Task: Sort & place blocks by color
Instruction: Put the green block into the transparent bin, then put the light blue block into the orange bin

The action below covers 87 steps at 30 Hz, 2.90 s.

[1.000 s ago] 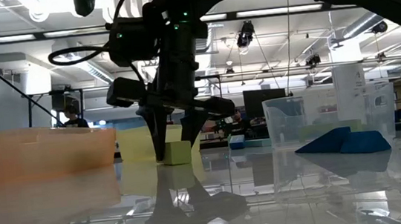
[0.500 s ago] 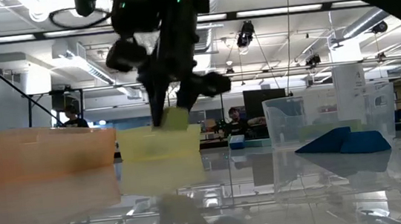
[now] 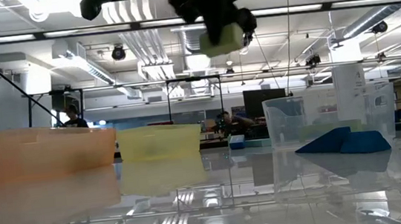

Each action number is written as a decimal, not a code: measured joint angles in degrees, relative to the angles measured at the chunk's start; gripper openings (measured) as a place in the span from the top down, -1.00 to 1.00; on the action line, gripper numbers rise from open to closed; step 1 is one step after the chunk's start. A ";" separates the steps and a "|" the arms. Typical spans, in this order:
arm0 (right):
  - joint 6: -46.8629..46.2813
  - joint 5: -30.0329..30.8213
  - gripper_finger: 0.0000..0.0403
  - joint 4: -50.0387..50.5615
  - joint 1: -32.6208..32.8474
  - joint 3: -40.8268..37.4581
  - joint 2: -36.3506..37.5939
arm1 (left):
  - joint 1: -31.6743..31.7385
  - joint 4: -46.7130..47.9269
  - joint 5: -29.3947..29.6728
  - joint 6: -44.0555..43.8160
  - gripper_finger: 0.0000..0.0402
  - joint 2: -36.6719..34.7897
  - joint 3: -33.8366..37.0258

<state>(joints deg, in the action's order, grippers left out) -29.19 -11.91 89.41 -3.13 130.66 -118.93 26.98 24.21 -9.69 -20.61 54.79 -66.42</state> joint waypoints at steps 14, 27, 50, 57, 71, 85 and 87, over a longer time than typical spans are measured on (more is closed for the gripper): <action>22.18 1.98 0.36 -0.85 -7.57 -19.49 16.26 | 0.00 -15.84 0.09 -7.42 0.14 1.79 -0.01; 26.33 0.99 0.36 -17.39 -13.61 -51.09 30.74 | 0.00 -18.19 2.00 -9.09 0.14 3.09 0.01; 26.20 0.97 0.35 -32.81 -13.80 -69.31 31.45 | 0.00 -19.38 4.22 -9.24 0.14 8.64 0.01; 26.22 0.97 0.20 -32.78 -13.80 -68.41 31.45 | 0.00 -19.43 4.20 -9.24 0.14 9.74 0.01; 26.24 0.99 0.09 -31.76 -13.80 -64.15 31.53 | -0.02 -19.12 4.17 -11.38 0.14 9.74 0.07; 25.52 1.47 0.13 -30.26 -13.77 -54.01 33.46 | -5.27 -9.69 2.24 -16.37 0.14 9.48 -0.23; 25.26 1.49 0.14 -30.56 -13.77 -53.01 34.22 | -6.75 -5.38 1.27 -17.97 0.14 9.09 -0.23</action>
<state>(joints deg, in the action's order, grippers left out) -3.92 -10.41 58.85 -16.91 77.65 -84.71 20.23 18.83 -8.42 -38.58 63.88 -66.65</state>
